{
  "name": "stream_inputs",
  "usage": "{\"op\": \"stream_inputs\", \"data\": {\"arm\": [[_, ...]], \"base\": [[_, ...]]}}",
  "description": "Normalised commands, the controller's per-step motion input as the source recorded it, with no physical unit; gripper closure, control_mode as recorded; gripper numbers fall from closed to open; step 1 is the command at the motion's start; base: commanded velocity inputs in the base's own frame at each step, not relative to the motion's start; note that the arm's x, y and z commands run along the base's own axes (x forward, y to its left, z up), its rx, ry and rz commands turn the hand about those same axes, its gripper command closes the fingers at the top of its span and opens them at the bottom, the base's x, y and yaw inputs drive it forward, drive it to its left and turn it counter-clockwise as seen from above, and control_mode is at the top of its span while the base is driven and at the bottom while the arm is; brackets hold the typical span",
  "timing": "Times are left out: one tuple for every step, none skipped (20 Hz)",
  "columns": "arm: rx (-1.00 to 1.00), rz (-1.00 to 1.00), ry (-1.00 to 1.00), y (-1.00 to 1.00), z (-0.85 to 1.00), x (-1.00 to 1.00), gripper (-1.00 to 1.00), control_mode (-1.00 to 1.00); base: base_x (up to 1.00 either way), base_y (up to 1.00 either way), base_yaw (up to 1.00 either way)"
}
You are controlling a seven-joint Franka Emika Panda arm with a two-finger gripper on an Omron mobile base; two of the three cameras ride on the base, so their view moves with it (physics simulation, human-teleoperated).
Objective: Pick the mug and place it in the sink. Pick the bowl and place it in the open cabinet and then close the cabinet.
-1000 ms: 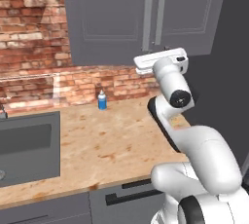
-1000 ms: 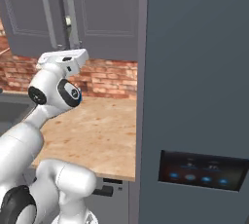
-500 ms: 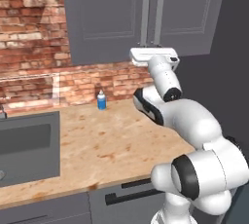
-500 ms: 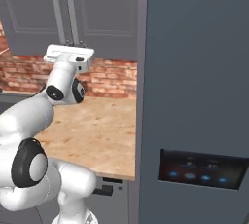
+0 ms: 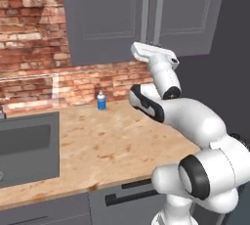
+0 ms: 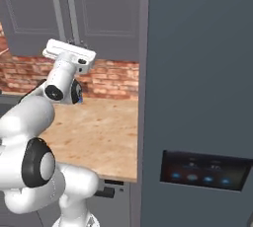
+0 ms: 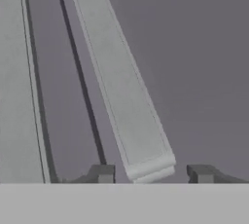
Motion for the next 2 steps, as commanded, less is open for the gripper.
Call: {"op": "stream_inputs", "data": {"arm": [[0.18, 0.10, 0.01, 0.61, -0.41, 1.00, -1.00, -1.00], [0.12, 0.09, 0.00, 0.66, -0.36, 1.00, -1.00, -1.00]], "base": [[0.00, 0.00, 0.00], [0.00, 0.00, 0.00]]}}
